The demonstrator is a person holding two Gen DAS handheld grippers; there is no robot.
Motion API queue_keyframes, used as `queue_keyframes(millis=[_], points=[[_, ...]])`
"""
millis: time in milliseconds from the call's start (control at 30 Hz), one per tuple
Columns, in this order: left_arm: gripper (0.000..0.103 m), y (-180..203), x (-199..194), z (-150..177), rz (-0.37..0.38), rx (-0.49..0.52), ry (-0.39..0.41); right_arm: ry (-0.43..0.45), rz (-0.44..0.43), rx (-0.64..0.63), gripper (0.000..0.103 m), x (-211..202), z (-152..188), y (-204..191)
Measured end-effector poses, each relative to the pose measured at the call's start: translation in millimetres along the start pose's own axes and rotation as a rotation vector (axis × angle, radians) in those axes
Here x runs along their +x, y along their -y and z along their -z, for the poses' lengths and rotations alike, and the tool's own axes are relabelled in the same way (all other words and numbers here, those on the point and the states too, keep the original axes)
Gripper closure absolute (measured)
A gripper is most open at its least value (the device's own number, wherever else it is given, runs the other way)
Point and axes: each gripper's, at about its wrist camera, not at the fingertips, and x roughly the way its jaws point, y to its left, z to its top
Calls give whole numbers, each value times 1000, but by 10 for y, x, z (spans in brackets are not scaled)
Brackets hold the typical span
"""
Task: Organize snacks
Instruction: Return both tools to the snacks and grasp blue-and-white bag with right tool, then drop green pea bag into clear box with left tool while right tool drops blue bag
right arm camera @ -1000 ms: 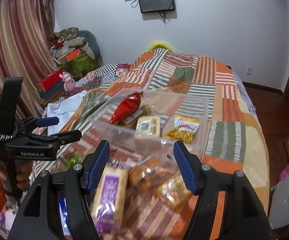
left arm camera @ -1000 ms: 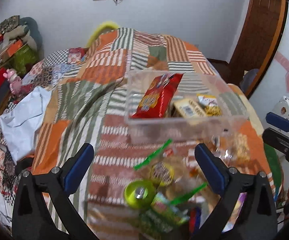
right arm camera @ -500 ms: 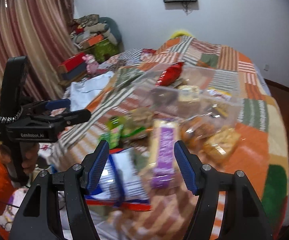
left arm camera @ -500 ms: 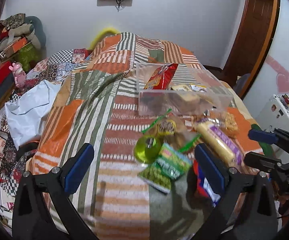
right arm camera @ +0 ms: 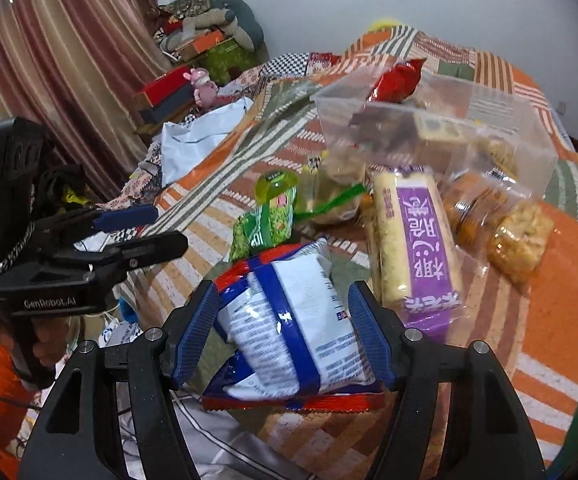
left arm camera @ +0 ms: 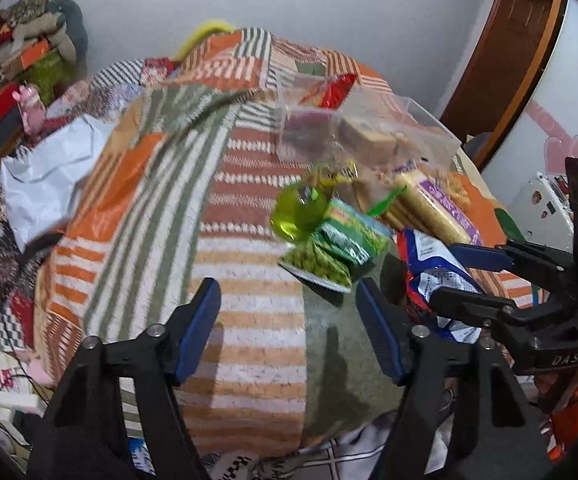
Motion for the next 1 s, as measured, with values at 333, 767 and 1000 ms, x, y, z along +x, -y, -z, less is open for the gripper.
queue_keyframes(millis=[333, 767, 1000], points=[[42, 93, 138, 33, 0, 22, -26, -50, -63, 25, 27, 150, 62, 36], [42, 198, 255, -74, 22, 70, -48, 37, -66, 16, 55, -78, 23, 97], [42, 214, 496, -172, 43, 81, -94, 123, -30, 59, 55, -315, -91, 239]])
